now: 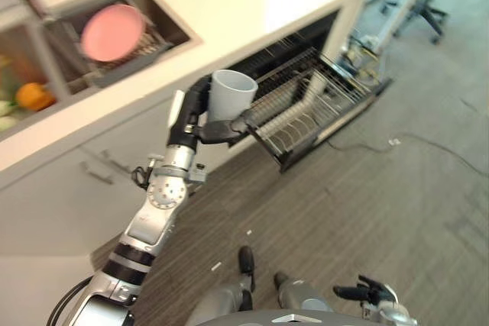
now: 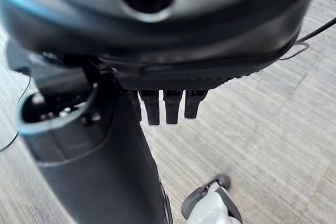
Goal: Place the dishes in the dishwasher.
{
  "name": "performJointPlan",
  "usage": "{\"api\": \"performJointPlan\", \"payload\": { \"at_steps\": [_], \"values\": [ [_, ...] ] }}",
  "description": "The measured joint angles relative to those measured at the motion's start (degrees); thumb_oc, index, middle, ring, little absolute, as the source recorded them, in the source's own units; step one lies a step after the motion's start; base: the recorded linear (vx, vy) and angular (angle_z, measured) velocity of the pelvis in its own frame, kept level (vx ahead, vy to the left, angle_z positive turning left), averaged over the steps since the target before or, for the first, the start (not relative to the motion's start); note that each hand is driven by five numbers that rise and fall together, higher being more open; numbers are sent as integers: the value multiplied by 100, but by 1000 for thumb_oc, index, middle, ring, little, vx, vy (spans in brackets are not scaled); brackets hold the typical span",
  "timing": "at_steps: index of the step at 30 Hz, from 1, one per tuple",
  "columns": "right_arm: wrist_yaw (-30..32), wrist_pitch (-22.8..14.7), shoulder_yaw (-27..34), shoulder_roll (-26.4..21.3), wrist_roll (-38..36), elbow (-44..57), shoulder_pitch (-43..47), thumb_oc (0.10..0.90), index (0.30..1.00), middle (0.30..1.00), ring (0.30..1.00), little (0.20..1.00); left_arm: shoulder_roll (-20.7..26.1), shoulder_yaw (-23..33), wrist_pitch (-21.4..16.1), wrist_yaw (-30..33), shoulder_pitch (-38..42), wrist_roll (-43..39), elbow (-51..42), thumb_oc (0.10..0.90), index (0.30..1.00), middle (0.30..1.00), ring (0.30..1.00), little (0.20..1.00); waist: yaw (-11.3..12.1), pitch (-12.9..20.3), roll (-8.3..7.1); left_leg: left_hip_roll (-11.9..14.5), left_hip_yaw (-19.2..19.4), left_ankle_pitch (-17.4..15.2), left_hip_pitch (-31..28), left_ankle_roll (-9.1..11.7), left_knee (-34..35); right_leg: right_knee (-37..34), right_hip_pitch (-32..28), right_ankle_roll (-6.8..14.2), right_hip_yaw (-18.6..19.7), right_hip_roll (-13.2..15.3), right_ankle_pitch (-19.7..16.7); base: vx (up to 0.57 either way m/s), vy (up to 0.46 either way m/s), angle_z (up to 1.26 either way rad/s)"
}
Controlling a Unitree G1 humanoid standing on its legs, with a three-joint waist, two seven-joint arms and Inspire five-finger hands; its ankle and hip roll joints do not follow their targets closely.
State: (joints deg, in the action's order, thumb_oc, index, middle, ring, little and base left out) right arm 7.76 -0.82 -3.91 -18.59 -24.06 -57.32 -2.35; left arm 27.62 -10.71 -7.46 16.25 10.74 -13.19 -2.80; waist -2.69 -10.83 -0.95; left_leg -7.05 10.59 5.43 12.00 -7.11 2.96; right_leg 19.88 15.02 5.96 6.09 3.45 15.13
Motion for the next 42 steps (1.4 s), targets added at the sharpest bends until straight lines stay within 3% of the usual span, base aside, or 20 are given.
{"api": "performJointPlan", "payload": {
  "at_steps": [1, 2, 3, 4, 5, 6, 8, 11, 13, 16, 19, 21, 24, 26, 27, 28, 29, 30, 31, 42],
  "values": [
    [93, -24, 501, -52, 40, 662, -313, 800, 900, 900, 900, 900, 20, 29, 66, -6, -92, 4, 0, 400, 300, 300, 300, 300, -198, -29, 150, -4, -145, 42, -112, 4, 121, -398, -227, -79, -588, 177, -139, 120, 86, -12],
    [149, 78, 940, -66, 54, 1503, -730, 800, 900, 900, 900, 900, 33, 45, 88, -16, -138, 42, 0, 400, 300, 300, 300, 300, -284, -105, 298, 22, -260, 47, -200, 55, 191, -812, -528, -73, -157, -17, -257, 79, 72, 54],
    [253, -20, 1156, -116, 158, 2040, -1032, 800, 900, 900, 900, 900, 12, 151, 73, 7, -142, 54, -27, 400, 300, 300, 300, 300, -408, -173, 245, 41, -192, -335, -223, 543, 109, -1284, -801, -145, 250, -131, -503, 107, 75, 61],
    [306, -33, 1171, -188, 246, 2299, -1066, 800, 900, 900, 900, 900, 102, 340, 54, 43, -83, 82, -30, 400, 300, 300, 300, 300, -542, -230, -263, -171, 151, -758, -140, 383, -502, -1699, -1158, -23, 524, 299, -1064, 104, 49, 36],
    [363, 26, 1390, -375, 287, 2765, -1148, 800, 900, 900, 900, 900, 12, 464, 58, 107, -58, 148, -33, 400, 300, 300, 300, 300, -520, -336, -242, 47, -76, -729, -128, -384, -949, -1554, -1201, 28, 602, 298, -969, 80, 10, -4],
    [439, 2, 1766, -627, 445, 3350, -1247, 800, 900, 900, 900, 900, -58, 561, 69, 171, -71, 213, -34, 400, 300, 300, 300, 300, -534, -400, -12, 199, -284, -686, -478, -129, -683, -1063, -1055, 294, 704, 152, -746, 66, -11, -31],
    [698, -70, 2353, -1000, 674, 4160, -1038, 800, 900, 900, 900, 900, -83, 733, 94, 209, -105, 435, -110, 400, 300, 300, 300, 300, -784, -396, 385, 194, -292, -341, -1044, 20, 43, -965, -831, 509, 660, 27, -447, 49, -22, -26],
    [883, -200, 2436, -1081, 1039, 4990, -559, 800, 900, 900, 900, 900, -198, 972, 66, 220, 6, 597, -401, 400, 300, 300, 300, 300, -885, -260, 496, 144, -253, -365, -1260, 112, 209, -1483, -736, 127, 811, -96, -1239, 59, -70, -8],
    [800, -228, 2169, -1082, 1249, 5360, -236, 800, 900, 900, 900, 900, -431, 872, 37, 211, 69, 603, -504, 400, 300, 300, 300, 300, -807, -192, 502, 176, -358, -380, -1434, 209, 208, -2050, -1185, -71, 813, -63, -1511, 58, -87, 8],
    [621, -295, 1826, -1046, 1372, 5797, 84, 800, 900, 900, 900, 900, -440, 635, 55, 153, 75, 625, -504, 400, 300, 300, 300, 300, -759, -177, 474, 161, -350, -199, -1591, 482, 129, -2103, -1448, -118, 789, -11, -1542, 19, -79, 11],
    [631, -347, 1624, -702, 1355, 6127, 330, 800, 900, 900, 900, 900, -394, 363, 59, 133, 143, 769, -509, 400, 300, 300, 300, 300, -709, -148, 199, 98, -241, -336, -1432, 637, -388, -2191, -1819, -180, 789, 212, -1570, 7, -106, 25],
    [632, -506, 1472, -564, 1205, 6235, 579, 800, 900, 900, 900, 900, -368, 166, 58, 142, 337, 829, -507, 400, 300, 300, 300, 300, -689, -33, 348, 471, -259, 189, -1554, 623, 233, -2243, -1877, -143, 699, -7, -1518, -14, -84, 6],
    [624, -733, 895, -105, 520, 6433, 972, 800, 900, 900, 900, 900, -416, -228, 60, 275, 697, 844, -487, 400, 300, 300, 300, 300, -668, -7, 357, 531, -300, 193, -1644, 624, 229, -2261, -2020, -92, 569, -67, -1484, -24, -103, 11],
    [616, -904, 387, 250, 10, 6483, 1187, 800, 900, 900, 900, 900, -572, -553, 61, 404, 956, 902, -378, 400, 300, 300, 300, 300, -686, -42, 570, 771, -398, 206, -1710, 604, 225, -1338, -1552, 121, 500, -334, -1072, 0, -38, 0],
    [527, -907, 120, 228, -123, 6559, 1175, 800, 900, 900, 900, 900, -585, -690, 56, 417, 1043, 942, -374, 400, 300, 300, 300, 300, -707, -5, 571, 750, -516, 194, -1721, 592, 225, -1570, -1529, 74, 512, -260, -1028, -3, -27, 11],
    [429, -922, -142, 220, -188, 6619, 1181, 800, 900, 900, 900, 900, -586, -775, 27, 414, 1139, 959, -376, 400, 300, 300, 300, 300, -697, 51, 476, 619, -533, 182, -1715, 599, 227, -2180, -1658, -117, 483, -41, -1424, -2, -27, 15],
    [429, -922, -142, 220, -188, 6619, 1181, 800, 900, 900, 900, 900, -586, -775, 27, 414, 1139, 959, -376, 400, 300, 300, 300, 300, -697, 51, 476, 619, -533, 182, -1715, 599, 227, -2180, -1658, -117, 483, -41, -1424, -4, -16, 18],
    [360, -924, -285, 195, -346, 6681, 1192, 800, 900, 900, 900, 900, -634, -833, 52, 458, 1187, 1079, -382, 400, 300, 300, 300, 300, -697, 45, 539, 610, -480, 179, -1719, 622, 227, -2433, -1818, -409, 435, -29, -1616, 1, -12, 16],
    [375, -923, -442, 168, -607, 6718, 1172, 800, 900, 900, 900, 900, -646, -869, 65, 464, 1208, 1247, -382, 400, 300, 300, 300, 300, -709, 46, 607, 642, -447, 230, -1776, 695, 227, -2537, -1950, -471, 372, -52, -1662, 1, -14, 18],
    [449, -966, -459, -132, -1075, 6925, 1179, 800, 900, 900, 900, 900, -604, -1050, 143, 650, 1564, 2298, -307, 400, 300, 300, 300, 300, -751, 46, 634, 754, -333, 321, -1898, 827, 231, -2537, -2088, -471, 305, -176, -1662, 3, -1, 1]
  ]
}}
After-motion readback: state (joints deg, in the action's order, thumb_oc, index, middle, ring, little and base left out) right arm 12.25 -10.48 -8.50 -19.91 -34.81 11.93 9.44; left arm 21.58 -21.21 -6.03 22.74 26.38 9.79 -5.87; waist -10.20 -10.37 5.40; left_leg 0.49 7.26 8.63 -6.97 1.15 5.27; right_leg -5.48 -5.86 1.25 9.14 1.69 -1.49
